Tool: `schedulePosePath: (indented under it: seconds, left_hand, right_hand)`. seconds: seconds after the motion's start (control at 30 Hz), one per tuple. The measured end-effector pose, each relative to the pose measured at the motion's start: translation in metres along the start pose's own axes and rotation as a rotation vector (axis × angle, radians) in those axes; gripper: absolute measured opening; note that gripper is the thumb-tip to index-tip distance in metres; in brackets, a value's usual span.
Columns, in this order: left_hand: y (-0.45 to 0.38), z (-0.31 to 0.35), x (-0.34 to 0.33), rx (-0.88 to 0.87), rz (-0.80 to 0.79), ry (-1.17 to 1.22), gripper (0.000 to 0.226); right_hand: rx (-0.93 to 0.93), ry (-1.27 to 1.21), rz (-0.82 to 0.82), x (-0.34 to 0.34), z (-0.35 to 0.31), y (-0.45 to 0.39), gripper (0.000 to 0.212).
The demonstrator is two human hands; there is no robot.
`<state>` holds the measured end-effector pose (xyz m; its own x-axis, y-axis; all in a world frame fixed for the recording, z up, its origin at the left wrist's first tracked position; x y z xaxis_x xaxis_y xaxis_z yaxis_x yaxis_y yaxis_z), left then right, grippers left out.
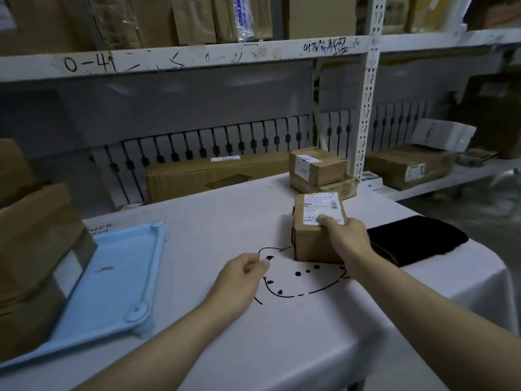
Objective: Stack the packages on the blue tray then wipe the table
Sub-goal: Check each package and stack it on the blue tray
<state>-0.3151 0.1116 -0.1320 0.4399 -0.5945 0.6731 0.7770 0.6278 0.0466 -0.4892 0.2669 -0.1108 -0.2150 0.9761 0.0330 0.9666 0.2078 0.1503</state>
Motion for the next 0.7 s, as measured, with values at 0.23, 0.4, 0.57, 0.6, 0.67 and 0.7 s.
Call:
schedulePosePath:
  seconds: [0.23, 0.4, 0.57, 0.6, 0.67, 0.7]
  left_hand:
    - [-0.003, 0.015, 0.005, 0.127, 0.025, 0.413, 0.024]
    - [0.01, 0.001, 0.032, 0.179, 0.184, 0.556, 0.022]
    - [0.028, -0.007, 0.069, 0.171, 0.309, 0.594, 0.048]
    - [0.031, -0.008, 0.076, 0.157, 0.318, 0.588, 0.051]
    - [0.039, -0.012, 0.088, 0.123, 0.335, 0.57, 0.053]
    - [0.044, -0.014, 0.093, 0.107, 0.342, 0.555, 0.051]
  right_hand:
    - [-0.044, -0.063, -0.346, -0.043, 0.003, 0.031, 0.027]
    - [-0.004, -0.148, -0.421, -0.067, -0.002, 0.047, 0.05]
    - [0.063, -0.239, -0.551, -0.091, -0.018, 0.068, 0.073]
    - [0.075, -0.251, -0.571, -0.095, -0.019, 0.073, 0.074]
    - [0.094, -0.27, -0.605, -0.101, -0.02, 0.081, 0.074]
    - [0.099, -0.275, -0.626, -0.104, -0.019, 0.085, 0.074]
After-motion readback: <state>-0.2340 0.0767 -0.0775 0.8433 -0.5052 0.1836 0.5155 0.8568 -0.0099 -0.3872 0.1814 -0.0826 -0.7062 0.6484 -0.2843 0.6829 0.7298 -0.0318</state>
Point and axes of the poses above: each hand's wrist, its own y-axis away from the middle knuckle, its own x-axis out of the back of the hand, z = x × y, the point moved 7 cm from there along -y, towards the middle knuckle, and after that the axes turned 15 degrees about -y, right-handed, at the moved point
